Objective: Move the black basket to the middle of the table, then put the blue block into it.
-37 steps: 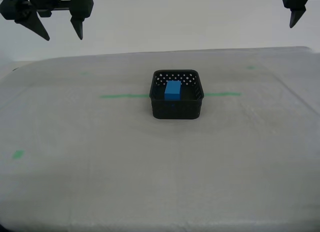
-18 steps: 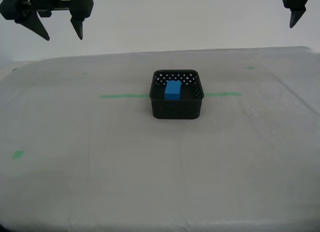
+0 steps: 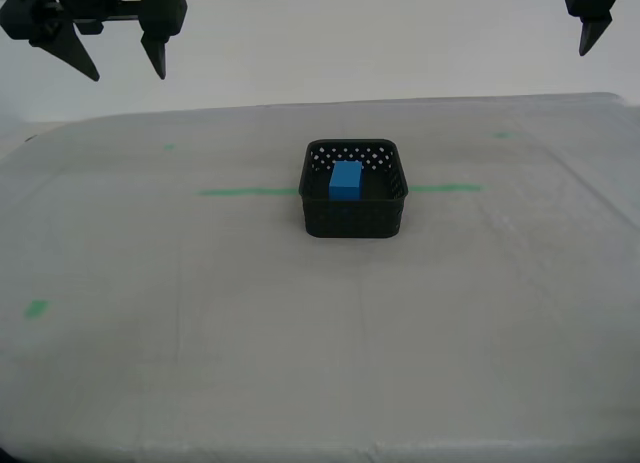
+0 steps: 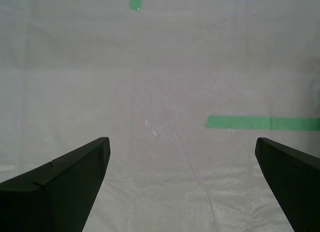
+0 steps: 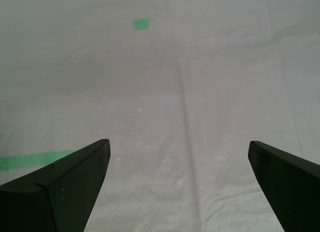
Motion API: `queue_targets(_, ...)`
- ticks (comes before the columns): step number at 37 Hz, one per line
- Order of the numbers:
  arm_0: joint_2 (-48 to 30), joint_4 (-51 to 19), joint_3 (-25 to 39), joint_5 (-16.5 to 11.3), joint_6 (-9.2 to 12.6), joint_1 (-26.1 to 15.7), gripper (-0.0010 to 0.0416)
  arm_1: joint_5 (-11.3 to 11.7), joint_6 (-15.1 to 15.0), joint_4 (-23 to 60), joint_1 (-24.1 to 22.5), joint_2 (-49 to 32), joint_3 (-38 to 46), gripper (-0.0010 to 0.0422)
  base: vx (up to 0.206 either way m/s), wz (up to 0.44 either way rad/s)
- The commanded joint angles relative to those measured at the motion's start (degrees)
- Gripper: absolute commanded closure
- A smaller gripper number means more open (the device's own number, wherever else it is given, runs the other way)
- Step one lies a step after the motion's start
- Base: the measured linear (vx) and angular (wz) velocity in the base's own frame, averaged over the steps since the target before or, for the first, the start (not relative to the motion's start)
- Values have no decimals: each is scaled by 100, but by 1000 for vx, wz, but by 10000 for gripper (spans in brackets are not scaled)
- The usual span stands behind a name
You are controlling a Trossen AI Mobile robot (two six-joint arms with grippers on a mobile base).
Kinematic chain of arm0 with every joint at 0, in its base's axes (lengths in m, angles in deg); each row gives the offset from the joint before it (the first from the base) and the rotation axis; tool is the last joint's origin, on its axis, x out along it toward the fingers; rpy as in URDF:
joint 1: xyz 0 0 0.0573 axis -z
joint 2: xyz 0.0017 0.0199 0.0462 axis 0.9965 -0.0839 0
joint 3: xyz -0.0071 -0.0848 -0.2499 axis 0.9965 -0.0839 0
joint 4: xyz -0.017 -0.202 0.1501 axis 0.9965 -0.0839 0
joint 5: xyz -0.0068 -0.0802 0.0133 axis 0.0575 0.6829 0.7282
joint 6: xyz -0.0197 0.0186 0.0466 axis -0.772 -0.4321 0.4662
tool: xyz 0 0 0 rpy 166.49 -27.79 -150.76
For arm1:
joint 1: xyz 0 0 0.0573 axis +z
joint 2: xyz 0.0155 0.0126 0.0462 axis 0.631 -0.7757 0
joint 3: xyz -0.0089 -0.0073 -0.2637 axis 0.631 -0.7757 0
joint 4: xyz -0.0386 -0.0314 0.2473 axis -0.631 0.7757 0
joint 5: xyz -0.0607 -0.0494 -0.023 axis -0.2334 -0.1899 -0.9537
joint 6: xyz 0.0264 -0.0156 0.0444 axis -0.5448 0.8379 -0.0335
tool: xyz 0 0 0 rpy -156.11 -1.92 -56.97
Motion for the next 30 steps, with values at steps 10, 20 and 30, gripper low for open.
queue_targets(10,-4,2,2,7,-7,2,19,-4,-24,0,-2,7,0,12,0,0)
queue_targets(20,-4,2,2,7,-7,2,19,-4,-24,0,0,7,0,12,0,0)
queue_targets(30,-4,4,2,7,-7,2,18,-4,-24,0,0,7,0,12,0,0)
